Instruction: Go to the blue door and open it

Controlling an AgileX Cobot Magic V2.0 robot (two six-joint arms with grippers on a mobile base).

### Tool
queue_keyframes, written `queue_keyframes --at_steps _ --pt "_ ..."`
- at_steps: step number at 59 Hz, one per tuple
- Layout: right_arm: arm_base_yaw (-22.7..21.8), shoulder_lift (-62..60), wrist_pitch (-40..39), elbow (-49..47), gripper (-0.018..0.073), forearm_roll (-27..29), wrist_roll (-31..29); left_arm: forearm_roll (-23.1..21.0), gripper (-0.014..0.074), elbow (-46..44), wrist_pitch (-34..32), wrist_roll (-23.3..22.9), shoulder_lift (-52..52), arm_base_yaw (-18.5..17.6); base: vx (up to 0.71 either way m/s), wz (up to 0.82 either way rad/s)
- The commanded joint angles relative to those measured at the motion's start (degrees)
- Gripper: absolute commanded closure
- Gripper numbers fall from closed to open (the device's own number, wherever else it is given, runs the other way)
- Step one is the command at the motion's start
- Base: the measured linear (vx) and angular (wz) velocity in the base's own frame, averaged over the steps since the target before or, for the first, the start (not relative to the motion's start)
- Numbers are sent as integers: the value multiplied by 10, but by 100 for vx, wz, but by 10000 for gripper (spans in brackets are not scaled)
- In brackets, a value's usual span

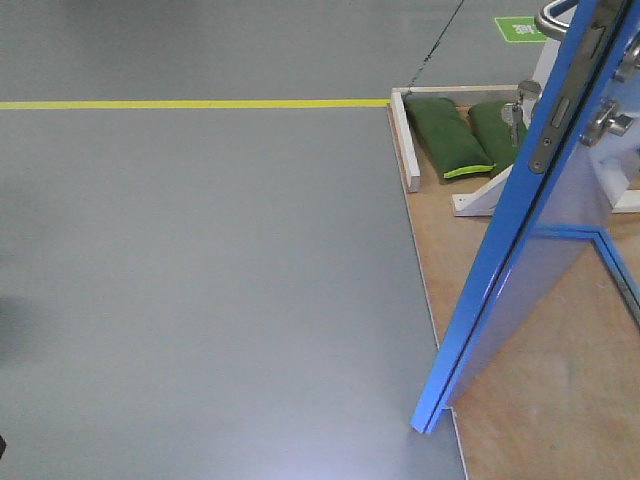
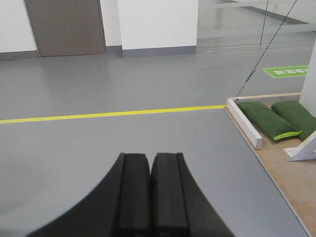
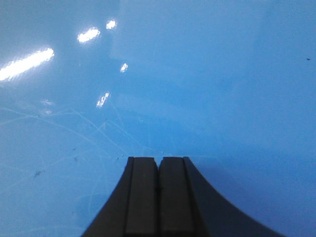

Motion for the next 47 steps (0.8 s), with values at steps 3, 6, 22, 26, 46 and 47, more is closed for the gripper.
queue_keyframes --at_steps 3,6,22,26,46,47 --pt "5 -15 1 -19 548 9 -5 -2 524 -15 -46 -4 -8 1 0 0" --pt "5 -15 1 -19 548 9 -5 -2 524 -15 -46 -4 -8 1 0 0" --pt "5 -15 1 -19 548 9 -5 -2 524 -15 -46 -4 -8 1 0 0" --pt "5 -15 1 -19 548 9 -5 -2 524 -15 -46 -4 -8 1 0 1" --pt "5 -15 1 -19 548 9 -5 -2 524 -15 -46 -4 -8 1 2 8" --pt "5 -15 1 -19 548 9 -5 -2 524 -15 -46 -4 -8 1 3 12"
